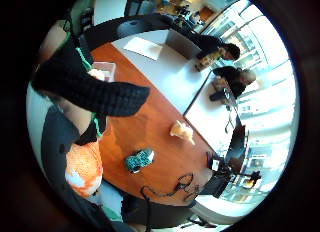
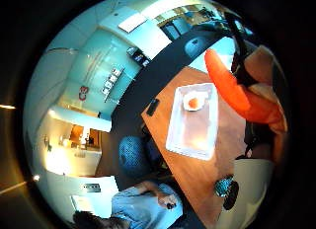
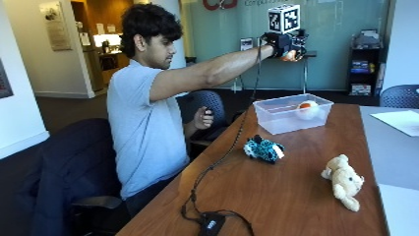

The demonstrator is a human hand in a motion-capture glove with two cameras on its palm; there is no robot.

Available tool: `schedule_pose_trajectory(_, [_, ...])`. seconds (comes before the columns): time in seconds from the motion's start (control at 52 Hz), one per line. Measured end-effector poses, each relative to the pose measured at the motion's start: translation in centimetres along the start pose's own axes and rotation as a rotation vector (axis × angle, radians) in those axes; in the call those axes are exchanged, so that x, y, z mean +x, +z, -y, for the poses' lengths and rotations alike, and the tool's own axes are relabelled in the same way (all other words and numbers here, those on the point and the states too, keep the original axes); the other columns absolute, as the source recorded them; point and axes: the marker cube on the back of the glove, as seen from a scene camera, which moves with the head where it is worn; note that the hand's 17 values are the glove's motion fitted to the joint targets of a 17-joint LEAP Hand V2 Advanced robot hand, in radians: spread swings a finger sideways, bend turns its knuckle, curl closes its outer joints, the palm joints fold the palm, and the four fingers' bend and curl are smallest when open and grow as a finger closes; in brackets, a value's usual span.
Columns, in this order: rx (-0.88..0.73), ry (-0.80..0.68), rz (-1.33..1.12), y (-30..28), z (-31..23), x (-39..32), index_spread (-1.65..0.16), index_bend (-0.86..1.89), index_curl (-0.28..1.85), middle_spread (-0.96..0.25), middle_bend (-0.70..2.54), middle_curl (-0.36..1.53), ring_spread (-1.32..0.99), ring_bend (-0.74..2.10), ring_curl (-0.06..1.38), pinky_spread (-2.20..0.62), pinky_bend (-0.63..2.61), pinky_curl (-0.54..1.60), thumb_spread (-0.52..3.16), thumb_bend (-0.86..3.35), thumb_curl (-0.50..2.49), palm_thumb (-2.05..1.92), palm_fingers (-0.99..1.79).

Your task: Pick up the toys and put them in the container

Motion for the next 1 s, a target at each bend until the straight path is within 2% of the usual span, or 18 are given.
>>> schedule_pose_trajectory(0.154, [-0.061,-0.069,0.013,2.6,2.8,-4.7,-0.25,0.32,0.48,0.02,0.47,0.46,-0.15,0.93,0.50,-0.25,1.13,0.51,1.58,0.81,0.47,0.74,0.67])
schedule_pose_trajectory(0.25, [-0.243,-0.033,0.004,4.4,3.3,-5.7,-0.25,0.29,0.48,0.03,0.48,0.47,-0.14,0.95,0.51,-0.26,1.16,0.53,1.58,0.80,0.46,0.70,0.65])
schedule_pose_trajectory(0.308, [-0.355,-0.001,-0.017,5.1,3.1,-5.5,-0.28,0.22,0.49,0.03,0.35,0.45,-0.13,0.84,0.52,-0.24,1.22,0.56,1.61,0.68,0.36,0.43,0.21])
schedule_pose_trajectory(0.327, [-0.371,0.001,-0.020,5.2,3.0,-5.4,-0.28,0.18,0.49,0.03,0.27,0.43,-0.11,0.73,0.50,-0.21,1.28,0.59,1.58,0.58,0.30,0.24,-0.05])
schedule_pose_trajectory(0.366, [-0.370,-0.004,-0.018,5.2,2.8,-5.0,-0.29,0.15,0.48,0.03,0.23,0.42,-0.09,0.63,0.49,-0.17,1.33,0.59,1.51,0.45,0.24,0.04,-0.18])
schedule_pose_trajectory(0.423, [-0.336,-0.005,-0.013,4.9,2.5,-4.5,-0.30,0.11,0.41,0.03,0.18,0.39,-0.06,0.51,0.41,-0.10,1.27,0.53,1.40,0.29,0.20,-0.13,-0.23])
schedule_pose_trajectory(0.52, [-0.323,-0.002,-0.014,4.4,1.2,-2.8,-0.31,0.11,0.36,0.03,0.15,0.36,-0.04,0.43,0.35,-0.03,1.22,0.49,1.30,0.12,0.17,-0.14,-0.19])
schedule_pose_trajectory(0.712, [-0.415,0.041,-0.044,6.5,-7.5,5.0,-0.32,0.12,0.31,0.03,0.14,0.33,-0.01,0.36,0.32,0.04,1.16,0.44,1.22,-0.05,0.18,-0.08,-0.18])
schedule_pose_trajectory(1.001, [-0.638,0.123,-0.056,15.5,-22.2,14.5,-0.32,0.14,0.28,0.02,0.12,0.28,0.00,0.23,0.30,0.08,1.08,0.39,1.22,-0.04,0.20,-0.06,-0.20])
